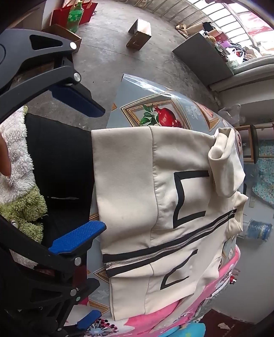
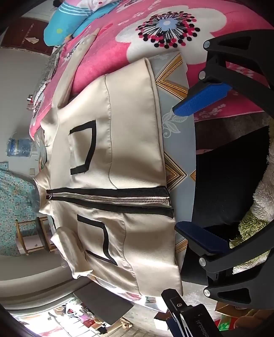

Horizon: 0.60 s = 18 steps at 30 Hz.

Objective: Fold large clothes

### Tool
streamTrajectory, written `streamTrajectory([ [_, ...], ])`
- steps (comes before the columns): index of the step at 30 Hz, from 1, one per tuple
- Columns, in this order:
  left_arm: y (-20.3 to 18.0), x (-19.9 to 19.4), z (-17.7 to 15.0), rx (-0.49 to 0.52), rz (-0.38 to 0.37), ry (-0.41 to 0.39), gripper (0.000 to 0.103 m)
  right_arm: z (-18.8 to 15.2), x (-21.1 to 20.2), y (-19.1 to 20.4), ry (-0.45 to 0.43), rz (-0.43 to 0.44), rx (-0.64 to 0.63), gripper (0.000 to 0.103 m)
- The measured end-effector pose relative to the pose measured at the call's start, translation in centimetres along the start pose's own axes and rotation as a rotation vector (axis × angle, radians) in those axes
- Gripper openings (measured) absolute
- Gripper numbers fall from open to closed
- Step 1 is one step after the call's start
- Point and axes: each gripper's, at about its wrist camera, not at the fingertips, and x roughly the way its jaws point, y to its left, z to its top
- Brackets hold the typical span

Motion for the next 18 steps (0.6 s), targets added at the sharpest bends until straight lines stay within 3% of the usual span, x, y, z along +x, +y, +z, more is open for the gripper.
streamTrajectory([
  [18,-0.01,-0.02,-0.01,-0.001,-0.001,-0.003,0.095,0.03,-0.08,0.36,0.008,0.009,-0.01,0.098],
])
